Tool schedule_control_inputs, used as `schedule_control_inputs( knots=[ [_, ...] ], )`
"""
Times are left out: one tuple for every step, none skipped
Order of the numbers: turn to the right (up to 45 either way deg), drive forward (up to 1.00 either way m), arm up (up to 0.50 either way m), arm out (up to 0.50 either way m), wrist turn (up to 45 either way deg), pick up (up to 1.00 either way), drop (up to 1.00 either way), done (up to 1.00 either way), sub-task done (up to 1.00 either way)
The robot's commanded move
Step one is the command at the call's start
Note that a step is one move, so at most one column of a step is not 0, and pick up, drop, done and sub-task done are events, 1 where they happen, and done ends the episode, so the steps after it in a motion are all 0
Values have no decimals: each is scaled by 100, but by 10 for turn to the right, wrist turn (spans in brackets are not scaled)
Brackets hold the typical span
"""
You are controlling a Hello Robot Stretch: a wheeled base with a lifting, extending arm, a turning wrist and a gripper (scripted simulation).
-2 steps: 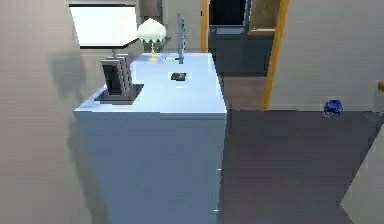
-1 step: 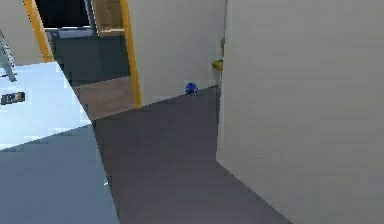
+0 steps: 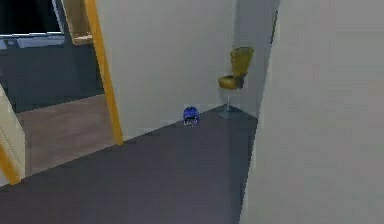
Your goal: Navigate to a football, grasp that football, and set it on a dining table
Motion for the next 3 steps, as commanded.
schedule_control_inputs(
  knots=[
    [360, 0, 0, 0, 0, 0, 0, 0, 0],
    [0, 5, 0, 0, 0, 0, 0, 0, 0],
    [-450, 0, 0, 0, 0, 0, 0, 0, 0]
  ],
)
